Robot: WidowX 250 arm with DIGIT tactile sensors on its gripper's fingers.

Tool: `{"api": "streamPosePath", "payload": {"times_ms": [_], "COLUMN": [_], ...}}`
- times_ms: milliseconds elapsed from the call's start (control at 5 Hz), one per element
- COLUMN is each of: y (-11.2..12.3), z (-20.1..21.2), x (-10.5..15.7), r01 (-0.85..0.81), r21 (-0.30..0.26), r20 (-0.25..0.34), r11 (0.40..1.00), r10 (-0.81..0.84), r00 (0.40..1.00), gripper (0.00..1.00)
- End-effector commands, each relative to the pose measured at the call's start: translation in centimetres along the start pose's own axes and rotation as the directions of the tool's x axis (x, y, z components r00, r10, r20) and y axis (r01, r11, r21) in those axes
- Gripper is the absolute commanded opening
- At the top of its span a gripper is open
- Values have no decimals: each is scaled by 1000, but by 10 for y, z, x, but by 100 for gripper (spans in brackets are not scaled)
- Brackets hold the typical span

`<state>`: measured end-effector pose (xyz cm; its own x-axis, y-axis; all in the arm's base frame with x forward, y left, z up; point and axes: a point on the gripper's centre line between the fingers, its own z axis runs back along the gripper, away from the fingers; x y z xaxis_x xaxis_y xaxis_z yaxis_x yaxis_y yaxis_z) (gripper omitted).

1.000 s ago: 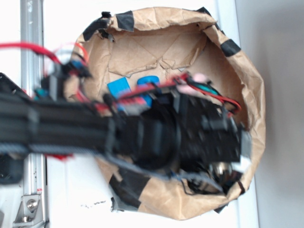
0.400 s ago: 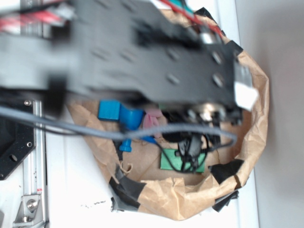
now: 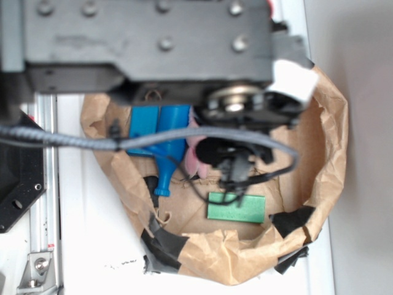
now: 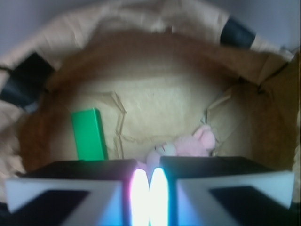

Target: Grab the green block.

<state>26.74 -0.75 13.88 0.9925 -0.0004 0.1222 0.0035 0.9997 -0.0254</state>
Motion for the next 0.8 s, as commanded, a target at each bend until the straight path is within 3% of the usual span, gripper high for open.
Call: {"api": "streamPosePath", "payload": {"times_ms": [0,200,600], "y": [-28,-53,-71], "z": [-60,-73,-68], "x": [9,12,5], "r01": [161,234,271], "r21": [-18,-15,-114], "r20": [6,14,30], "r11": [987,972,956], "r10": [-161,-233,-270], "r00": [987,972,963], "gripper": [100,100,100]}}
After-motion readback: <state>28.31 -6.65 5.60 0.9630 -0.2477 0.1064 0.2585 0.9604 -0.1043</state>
